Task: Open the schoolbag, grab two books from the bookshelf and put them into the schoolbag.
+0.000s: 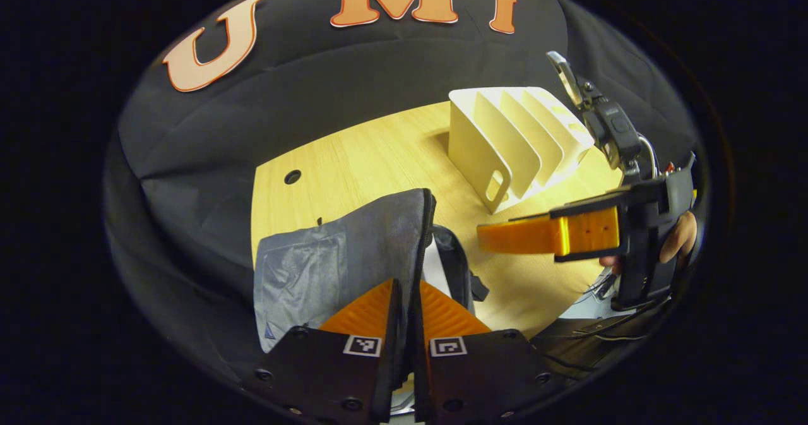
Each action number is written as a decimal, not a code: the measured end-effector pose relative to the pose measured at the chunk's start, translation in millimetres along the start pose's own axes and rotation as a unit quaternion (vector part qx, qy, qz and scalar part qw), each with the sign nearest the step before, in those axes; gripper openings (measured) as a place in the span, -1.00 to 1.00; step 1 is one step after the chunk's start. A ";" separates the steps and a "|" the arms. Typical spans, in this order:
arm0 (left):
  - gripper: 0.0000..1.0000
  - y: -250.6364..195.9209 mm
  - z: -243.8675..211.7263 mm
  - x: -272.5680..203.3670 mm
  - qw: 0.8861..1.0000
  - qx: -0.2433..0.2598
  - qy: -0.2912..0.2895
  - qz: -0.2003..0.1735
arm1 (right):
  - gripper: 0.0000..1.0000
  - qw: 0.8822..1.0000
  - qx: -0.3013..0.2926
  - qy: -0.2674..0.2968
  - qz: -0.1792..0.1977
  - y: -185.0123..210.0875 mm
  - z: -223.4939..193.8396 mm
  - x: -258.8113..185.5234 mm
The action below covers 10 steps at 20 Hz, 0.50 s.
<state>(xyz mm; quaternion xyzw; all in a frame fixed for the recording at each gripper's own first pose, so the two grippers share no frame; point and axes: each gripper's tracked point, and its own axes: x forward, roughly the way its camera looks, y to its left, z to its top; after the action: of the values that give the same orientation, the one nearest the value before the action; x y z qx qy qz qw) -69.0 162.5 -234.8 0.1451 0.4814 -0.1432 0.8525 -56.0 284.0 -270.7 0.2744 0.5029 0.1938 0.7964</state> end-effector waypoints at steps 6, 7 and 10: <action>-0.14 -46.8 15.8 23.4 0.999 0.023 0.001 -0.022 | 0.89 0.997 -0.022 -0.059 -0.034 -45.8 58.1 -30.3; -0.10 -51.3 17.9 27.3 1.000 0.023 0.001 -0.022 | 0.89 0.997 -0.027 -0.068 -0.040 -50.2 66.2 -35.4; 0.33 -56.2 33.4 38.2 1.000 0.015 -0.006 -0.003 | 0.89 0.991 -0.061 -0.104 -0.062 -67.0 91.3 -50.1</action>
<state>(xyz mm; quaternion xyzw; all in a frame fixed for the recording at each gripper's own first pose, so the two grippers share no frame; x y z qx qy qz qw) -45.7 94.1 -257.4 0.1554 0.4741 -0.1542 0.8528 8.0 180.7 -247.0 0.2126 0.4206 0.1446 0.8700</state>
